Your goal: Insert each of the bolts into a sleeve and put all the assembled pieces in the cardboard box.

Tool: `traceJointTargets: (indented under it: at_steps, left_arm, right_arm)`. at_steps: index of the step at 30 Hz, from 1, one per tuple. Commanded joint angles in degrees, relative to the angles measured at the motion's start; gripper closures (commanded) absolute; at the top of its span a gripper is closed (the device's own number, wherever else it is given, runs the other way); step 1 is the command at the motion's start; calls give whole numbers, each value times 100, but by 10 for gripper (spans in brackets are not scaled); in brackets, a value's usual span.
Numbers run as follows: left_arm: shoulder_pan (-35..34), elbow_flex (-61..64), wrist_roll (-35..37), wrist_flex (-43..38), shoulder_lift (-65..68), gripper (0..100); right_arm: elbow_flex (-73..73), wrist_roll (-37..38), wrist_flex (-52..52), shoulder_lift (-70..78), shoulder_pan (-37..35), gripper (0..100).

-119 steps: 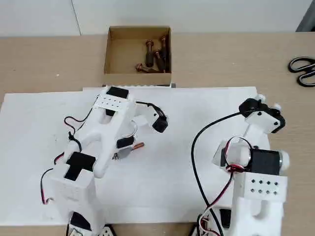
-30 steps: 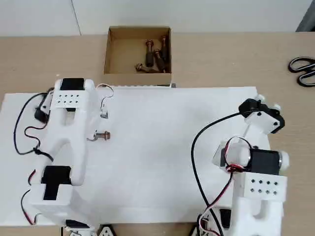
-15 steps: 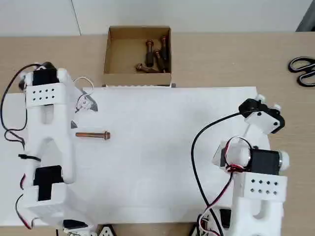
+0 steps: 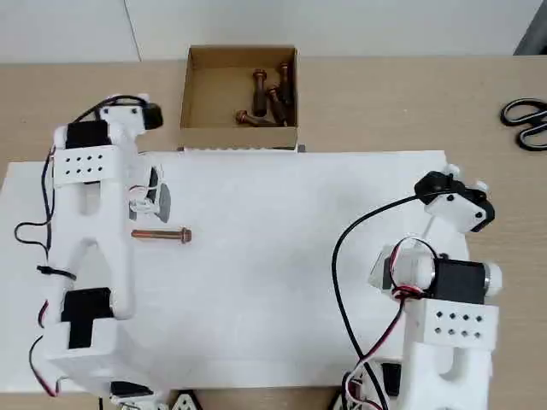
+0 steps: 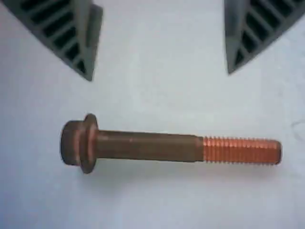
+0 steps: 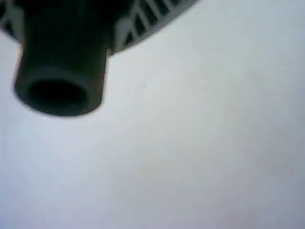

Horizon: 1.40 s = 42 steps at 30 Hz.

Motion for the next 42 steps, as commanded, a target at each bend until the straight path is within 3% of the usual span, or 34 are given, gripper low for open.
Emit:
traceJointTargets:
  at_steps: [1, 3, 7, 21, 26, 42]
  left_arm:
    - [-114, -13, -545, 158, -44, 841]
    - [-149, -13, -1204, 97, -44, 841]
    - [-79, -13, -3323, -70, -44, 844]
    - [79, -13, -6760, -44, -44, 844]
    - [264, -4, -7209, -44, 79, 844]
    - [844, -40, -7235, -220, 826, 844]
  right_arm:
    - [-35, 9, -92, -40, 48, 996]
    - [-35, 9, -92, -40, 48, 996]
    - [-35, 9, -92, -31, 48, 996]
    - [-35, 18, -92, -31, 22, 996]
    - [-35, 18, -92, -31, 40, 996]
    - [-35, 18, -92, -31, 48, 996]
